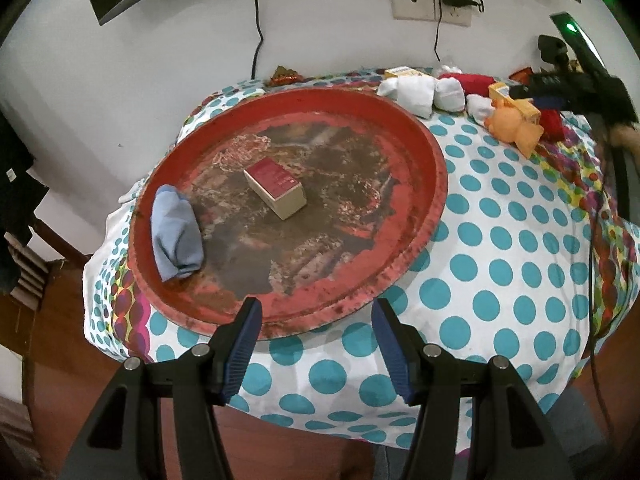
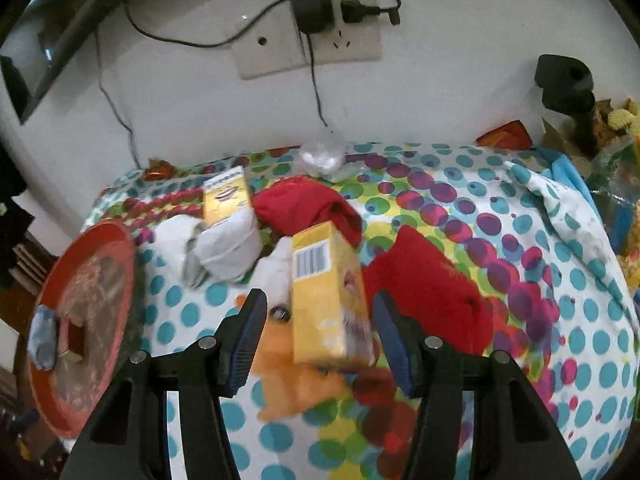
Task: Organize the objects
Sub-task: 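Move the right gripper back to the yellow box and grasp it, then reach the left gripper to the orange rubber toy and grasp it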
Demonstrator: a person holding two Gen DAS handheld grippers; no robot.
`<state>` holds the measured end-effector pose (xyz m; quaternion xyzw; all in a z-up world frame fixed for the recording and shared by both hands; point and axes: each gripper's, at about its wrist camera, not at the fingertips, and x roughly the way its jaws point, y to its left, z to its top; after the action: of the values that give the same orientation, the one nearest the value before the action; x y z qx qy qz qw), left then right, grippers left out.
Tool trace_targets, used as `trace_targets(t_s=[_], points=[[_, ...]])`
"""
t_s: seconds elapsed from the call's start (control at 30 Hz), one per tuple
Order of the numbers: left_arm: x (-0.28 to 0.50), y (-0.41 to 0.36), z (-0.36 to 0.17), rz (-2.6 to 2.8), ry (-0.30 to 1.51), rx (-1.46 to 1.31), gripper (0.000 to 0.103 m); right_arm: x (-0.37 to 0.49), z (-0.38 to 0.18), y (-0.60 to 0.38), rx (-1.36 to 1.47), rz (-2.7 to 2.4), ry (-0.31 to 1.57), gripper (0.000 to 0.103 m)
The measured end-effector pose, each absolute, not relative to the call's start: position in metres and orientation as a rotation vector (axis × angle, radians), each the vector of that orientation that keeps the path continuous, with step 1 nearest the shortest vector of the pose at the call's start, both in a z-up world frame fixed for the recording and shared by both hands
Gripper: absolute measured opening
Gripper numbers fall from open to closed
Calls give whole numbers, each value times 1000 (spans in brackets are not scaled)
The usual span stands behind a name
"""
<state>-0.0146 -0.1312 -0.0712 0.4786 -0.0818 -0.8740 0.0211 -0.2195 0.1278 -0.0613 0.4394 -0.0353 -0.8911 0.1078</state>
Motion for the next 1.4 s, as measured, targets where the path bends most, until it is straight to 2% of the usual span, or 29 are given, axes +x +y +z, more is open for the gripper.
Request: trace_targets(t_s=[0.3, 0.37, 0.4, 0.47, 0.77, 1.03, 1.27, 1.4], points=[[-16, -122, -78, -2749, -231, 1519, 58, -242, -80, 130, 1392, -2602, -6, 52], [-17, -120, -78, -2771, -210, 1532, 58, -241, -87, 132, 1405, -2581, 37, 43], [-17, -119, -78, -2775, -203, 1536, 58, -238, -91, 131, 1407, -2580, 84, 35], [-16, -115, -78, -2781, -210, 1532, 58, -234, -97, 129, 1405, -2574, 131, 28], [-18, -87, -68, -2813, -250, 1527, 58, -197, -85, 136, 1183, -2620, 158, 28], [-41, -47, -68, -2834, -188, 1640, 58, -159, -82, 156, 1084, -2614, 228, 28], [-83, -10, -59, -2833, -96, 1740, 58, -146, -92, 175, 1071, -2616, 182, 28], [-116, 8, -61, -2804, 100, 1855, 58, -148, -95, 176, 1088, -2591, 154, 28]])
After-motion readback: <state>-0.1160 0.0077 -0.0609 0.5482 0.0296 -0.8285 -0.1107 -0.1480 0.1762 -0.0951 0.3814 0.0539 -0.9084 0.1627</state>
